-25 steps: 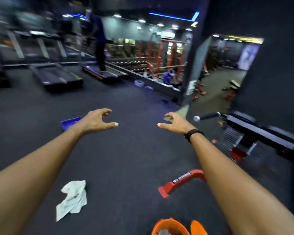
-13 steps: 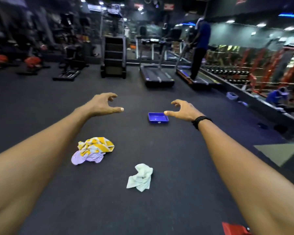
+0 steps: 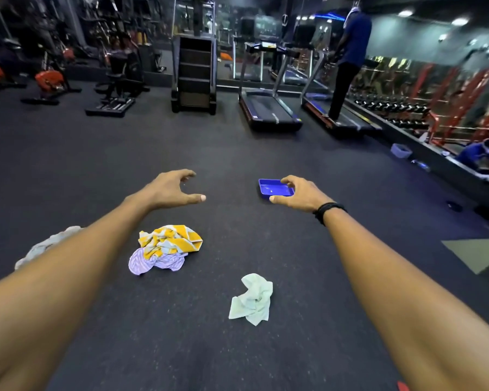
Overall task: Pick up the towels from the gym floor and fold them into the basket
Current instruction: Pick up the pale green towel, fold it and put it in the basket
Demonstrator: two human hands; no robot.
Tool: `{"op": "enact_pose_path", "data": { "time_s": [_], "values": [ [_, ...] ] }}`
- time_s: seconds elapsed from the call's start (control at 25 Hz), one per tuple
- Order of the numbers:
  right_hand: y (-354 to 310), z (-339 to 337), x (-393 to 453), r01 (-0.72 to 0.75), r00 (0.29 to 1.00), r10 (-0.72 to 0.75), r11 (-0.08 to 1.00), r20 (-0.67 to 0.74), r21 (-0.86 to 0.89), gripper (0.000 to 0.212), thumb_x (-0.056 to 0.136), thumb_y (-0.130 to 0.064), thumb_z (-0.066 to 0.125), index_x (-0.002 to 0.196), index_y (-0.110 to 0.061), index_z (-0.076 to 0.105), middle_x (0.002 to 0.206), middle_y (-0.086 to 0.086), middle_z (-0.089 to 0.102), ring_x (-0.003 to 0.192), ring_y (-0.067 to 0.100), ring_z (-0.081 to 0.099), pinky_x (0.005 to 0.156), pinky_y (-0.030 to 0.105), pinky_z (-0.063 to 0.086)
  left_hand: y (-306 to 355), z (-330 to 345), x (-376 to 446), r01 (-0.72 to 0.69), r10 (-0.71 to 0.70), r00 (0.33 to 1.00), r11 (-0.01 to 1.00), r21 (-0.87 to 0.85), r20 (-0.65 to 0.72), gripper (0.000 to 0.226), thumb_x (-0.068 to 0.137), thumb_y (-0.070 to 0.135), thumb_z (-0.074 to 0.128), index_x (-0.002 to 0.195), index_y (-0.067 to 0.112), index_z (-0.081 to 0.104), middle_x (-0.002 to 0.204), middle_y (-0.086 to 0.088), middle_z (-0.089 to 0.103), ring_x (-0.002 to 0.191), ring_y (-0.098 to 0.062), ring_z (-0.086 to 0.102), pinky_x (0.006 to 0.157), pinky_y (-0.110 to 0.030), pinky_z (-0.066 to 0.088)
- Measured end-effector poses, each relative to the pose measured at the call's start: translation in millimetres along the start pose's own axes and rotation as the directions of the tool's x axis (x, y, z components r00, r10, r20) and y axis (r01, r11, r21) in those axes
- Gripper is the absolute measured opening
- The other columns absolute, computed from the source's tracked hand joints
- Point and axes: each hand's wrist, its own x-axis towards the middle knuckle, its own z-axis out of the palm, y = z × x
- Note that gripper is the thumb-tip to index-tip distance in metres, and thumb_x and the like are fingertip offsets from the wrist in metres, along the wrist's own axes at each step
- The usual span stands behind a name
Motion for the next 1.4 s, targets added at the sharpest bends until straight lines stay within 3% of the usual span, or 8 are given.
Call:
{"op": "enact_pose_path", "data": {
  "time_s": [0.32,0.6,0.76,0.92,1.12,1.2,1.4],
  "values": [
    [37,29,88,-0.103,0.994,0.103,0.995,0.041,-0.007,0.076,0.074,-0.058,0.07,0.136,-0.02,0.047,0.142,0.002,0.049,0.129,0.019,0.047,0.107,0.042,0.04,-31,31,114,-0.024,0.022,0.99,1.0,0.012,0.136,0.078,0.076,0.05,0.073,0.14,0.018,0.044,0.138,-0.008,0.052,0.128,-0.022,0.049,0.105,-0.035,0.037],
    [144,105,208,-0.254,0.955,0.243,0.966,0.169,0.043,0.072,0.078,-0.052,0.071,0.136,-0.017,0.047,0.14,0.007,0.05,0.127,0.024,0.049,0.104,0.043,0.042,-68,136,235,0.097,-0.105,0.947,0.994,0.04,0.303,0.077,0.078,0.046,0.073,0.142,0.017,0.043,0.139,-0.008,0.052,0.129,-0.023,0.048,0.104,-0.034,0.036],
    [206,174,261,-0.352,0.884,0.342,0.936,0.32,-0.03,0.067,0.081,-0.051,0.067,0.135,-0.017,0.047,0.14,0.006,0.05,0.126,0.025,0.049,0.101,0.043,0.044,-95,209,300,0.165,-0.184,0.895,0.983,0.082,0.406,0.071,0.079,0.041,0.073,0.139,0.015,0.046,0.136,-0.008,0.055,0.125,-0.022,0.051,0.096,-0.025,0.036],
    [278,266,297,-0.401,0.799,0.43,0.902,0.42,-0.16,0.058,0.09,-0.044,0.06,0.137,-0.014,0.044,0.141,0.009,0.048,0.127,0.029,0.047,0.099,0.041,0.042,-143,307,359,0.179,-0.208,0.797,0.978,0.107,0.567,0.076,0.078,0.043,0.073,0.141,0.012,0.043,0.14,-0.009,0.052,0.127,-0.021,0.05,0.101,-0.025,0.036],
    [354,410,311,-0.461,0.726,0.497,0.865,0.475,-0.2,0.049,0.092,-0.037,0.056,0.135,-0.014,0.046,0.14,0.01,0.049,0.126,0.029,0.048,0.099,0.039,0.042,-225,443,405,0.151,-0.215,0.696,0.977,0.154,0.685,0.079,0.076,0.044,0.074,0.141,0.011,0.043,0.143,-0.008,0.049,0.13,-0.02,0.048,0.108,-0.026,0.033],
    [378,482,313,-0.466,0.716,0.506,0.86,0.482,-0.211,0.045,0.092,-0.036,0.056,0.13,-0.014,0.049,0.135,0.011,0.052,0.122,0.03,0.051,0.096,0.04,0.044,-263,505,414,0.179,-0.253,0.623,0.967,0.18,0.74,0.081,0.076,0.047,0.073,0.142,0.013,0.041,0.143,-0.006,0.049,0.131,-0.019,0.047,0.108,-0.027,0.032],
    [421,656,325,-0.377,0.72,0.457,0.889,0.522,-0.259,0.043,0.092,-0.033,0.055,0.13,-0.015,0.047,0.133,0.012,0.048,0.122,0.033,0.048,0.092,0.043,0.045,-344,647,408,0.166,-0.297,0.565,0.955,0.247,0.77,0.08,0.081,0.053,0.065,0.145,0.016,0.035,0.146,-0.008,0.045,0.132,-0.024,0.045,0.108,-0.033,0.033]
  ]
}}
